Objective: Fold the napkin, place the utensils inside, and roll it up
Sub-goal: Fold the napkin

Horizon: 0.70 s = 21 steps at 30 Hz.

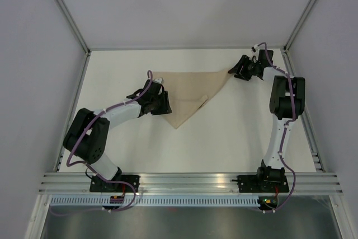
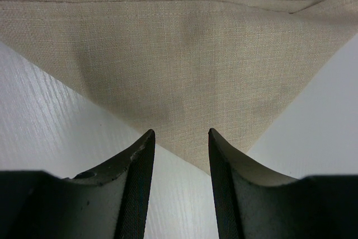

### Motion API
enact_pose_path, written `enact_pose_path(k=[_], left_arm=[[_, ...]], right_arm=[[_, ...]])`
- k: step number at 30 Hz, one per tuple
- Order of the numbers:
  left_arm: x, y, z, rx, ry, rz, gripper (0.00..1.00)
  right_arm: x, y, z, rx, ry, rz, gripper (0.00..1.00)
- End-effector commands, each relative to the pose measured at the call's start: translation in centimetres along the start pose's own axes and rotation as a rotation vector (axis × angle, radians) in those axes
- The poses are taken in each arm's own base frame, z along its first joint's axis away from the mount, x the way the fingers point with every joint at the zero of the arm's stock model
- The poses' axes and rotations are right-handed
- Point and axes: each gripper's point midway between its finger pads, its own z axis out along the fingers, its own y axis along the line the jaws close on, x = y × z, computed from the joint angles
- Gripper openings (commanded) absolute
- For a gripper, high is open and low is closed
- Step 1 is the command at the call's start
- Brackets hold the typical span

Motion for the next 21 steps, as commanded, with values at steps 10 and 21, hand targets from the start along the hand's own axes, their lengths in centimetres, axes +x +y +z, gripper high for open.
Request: enact_pose_path(k=[10, 21], left_arm=[[-1.2, -1.3, -1.0, 0.043, -0.034, -0.012, 0.48], [-1.2, -1.5, -0.8, 0.049, -0.03, -0.014, 0.47]], right_arm=[[0.4, -0.6, -0.4, -0.095, -0.043, 0.131, 0.59], [0.3, -1.1, -0.6, -0.127, -0.068, 0.169, 0.59]])
